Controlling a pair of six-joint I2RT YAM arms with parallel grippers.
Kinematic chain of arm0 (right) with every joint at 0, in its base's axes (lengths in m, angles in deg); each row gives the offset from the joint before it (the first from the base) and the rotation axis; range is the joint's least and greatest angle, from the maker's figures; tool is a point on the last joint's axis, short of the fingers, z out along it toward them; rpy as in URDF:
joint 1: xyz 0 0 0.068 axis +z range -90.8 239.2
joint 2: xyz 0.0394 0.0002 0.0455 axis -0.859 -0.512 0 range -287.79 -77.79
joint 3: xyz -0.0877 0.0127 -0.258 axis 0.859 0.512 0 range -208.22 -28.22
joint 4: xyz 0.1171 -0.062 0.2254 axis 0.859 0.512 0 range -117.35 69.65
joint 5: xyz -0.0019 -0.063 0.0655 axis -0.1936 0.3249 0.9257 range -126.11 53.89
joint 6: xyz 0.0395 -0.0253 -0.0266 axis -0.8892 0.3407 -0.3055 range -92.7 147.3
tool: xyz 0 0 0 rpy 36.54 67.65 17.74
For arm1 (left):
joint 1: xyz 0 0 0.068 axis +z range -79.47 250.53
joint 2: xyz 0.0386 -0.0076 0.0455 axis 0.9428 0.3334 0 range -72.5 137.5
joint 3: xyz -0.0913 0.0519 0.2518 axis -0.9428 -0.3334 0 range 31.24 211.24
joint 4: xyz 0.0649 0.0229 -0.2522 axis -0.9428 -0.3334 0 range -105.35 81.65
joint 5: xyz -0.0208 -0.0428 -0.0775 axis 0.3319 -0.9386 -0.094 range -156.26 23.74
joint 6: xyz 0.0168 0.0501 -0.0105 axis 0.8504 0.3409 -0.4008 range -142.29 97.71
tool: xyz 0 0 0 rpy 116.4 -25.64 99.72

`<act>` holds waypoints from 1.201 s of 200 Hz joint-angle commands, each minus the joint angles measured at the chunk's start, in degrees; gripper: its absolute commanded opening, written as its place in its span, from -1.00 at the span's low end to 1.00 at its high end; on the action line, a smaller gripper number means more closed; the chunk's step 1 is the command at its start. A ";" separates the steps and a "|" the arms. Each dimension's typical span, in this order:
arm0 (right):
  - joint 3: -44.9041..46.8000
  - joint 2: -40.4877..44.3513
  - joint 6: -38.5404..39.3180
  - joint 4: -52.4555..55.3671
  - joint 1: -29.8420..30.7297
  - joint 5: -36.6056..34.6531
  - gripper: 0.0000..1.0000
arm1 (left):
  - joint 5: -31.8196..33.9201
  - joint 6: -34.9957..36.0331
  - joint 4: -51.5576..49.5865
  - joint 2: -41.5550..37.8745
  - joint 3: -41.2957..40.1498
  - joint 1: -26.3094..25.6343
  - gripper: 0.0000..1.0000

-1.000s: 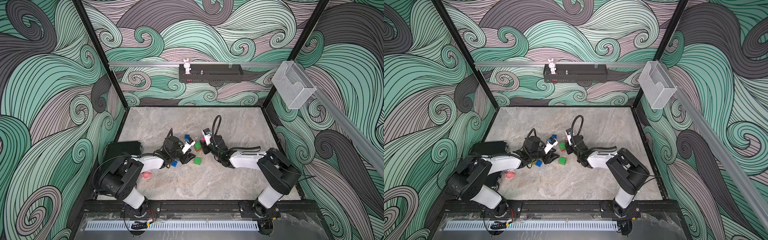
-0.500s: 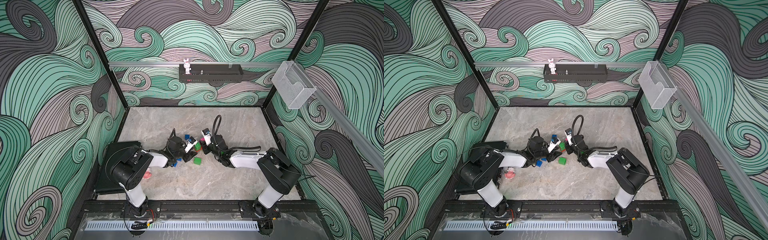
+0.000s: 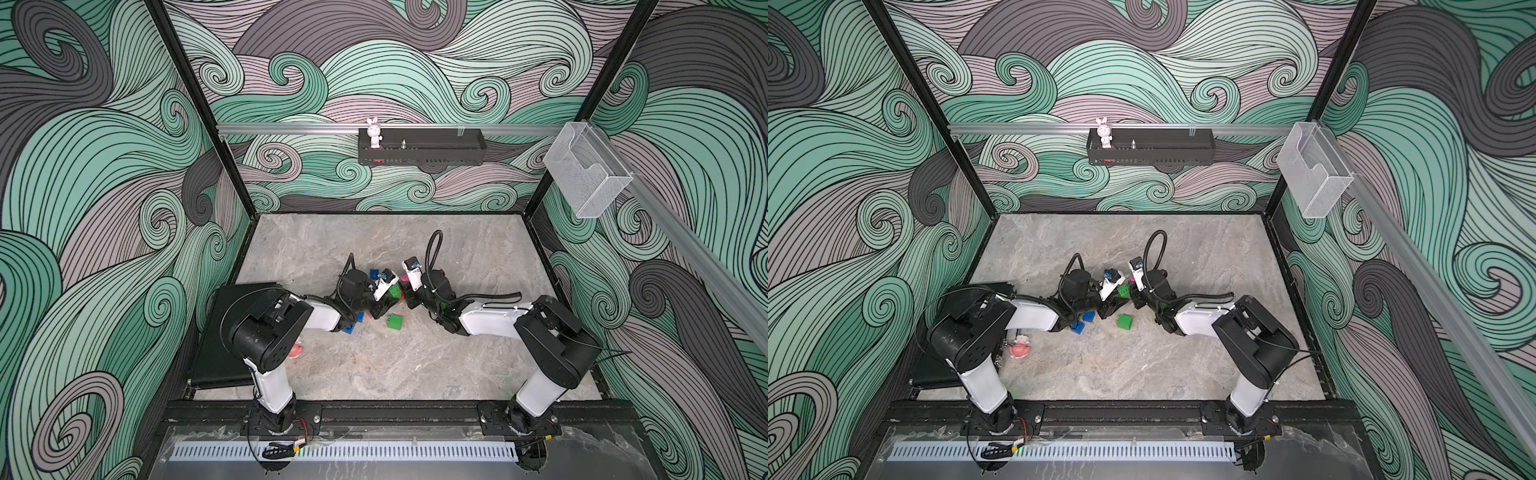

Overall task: Assemble the number 4 with lego
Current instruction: Place the lego brick at the center of the board.

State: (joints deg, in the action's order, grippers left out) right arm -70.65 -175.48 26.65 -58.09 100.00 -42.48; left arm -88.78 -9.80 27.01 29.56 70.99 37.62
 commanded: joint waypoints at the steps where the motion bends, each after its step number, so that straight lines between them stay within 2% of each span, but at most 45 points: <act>1: 3.59 -5.23 -0.33 17.56 0.60 4.62 -1.00 | -0.73 0.74 1.91 1.67 2.42 -0.73 -0.13; 36: 3.67 -5.23 -0.41 17.56 0.60 4.59 -1.00 | -0.77 0.95 2.25 2.79 2.70 -1.28 -0.22; 124: 3.57 -5.43 -0.51 17.83 0.60 4.56 -1.00 | 0.29 0.13 5.03 2.81 2.17 -1.72 -0.23; 164: 3.59 -5.27 -0.66 18.04 0.60 4.49 -1.00 | 0.62 0.81 4.47 3.12 1.62 -1.98 -0.37; 197: 3.50 -5.54 -0.94 18.00 0.62 3.99 -0.95 | 3.57 3.57 3.12 3.46 1.30 -3.39 -0.46; 225: 3.58 -5.14 -1.11 18.09 0.60 3.58 -0.88 | 3.98 2.46 5.09 4.35 0.36 -3.39 -0.65; 240: 3.67 -4.56 -1.27 18.22 0.60 3.55 -0.83 | 4.15 2.37 5.43 4.63 0.24 -3.39 -0.83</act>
State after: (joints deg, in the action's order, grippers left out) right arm -70.74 -175.52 26.08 -57.98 99.82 -42.48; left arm -85.40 -8.99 30.61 31.79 71.73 35.65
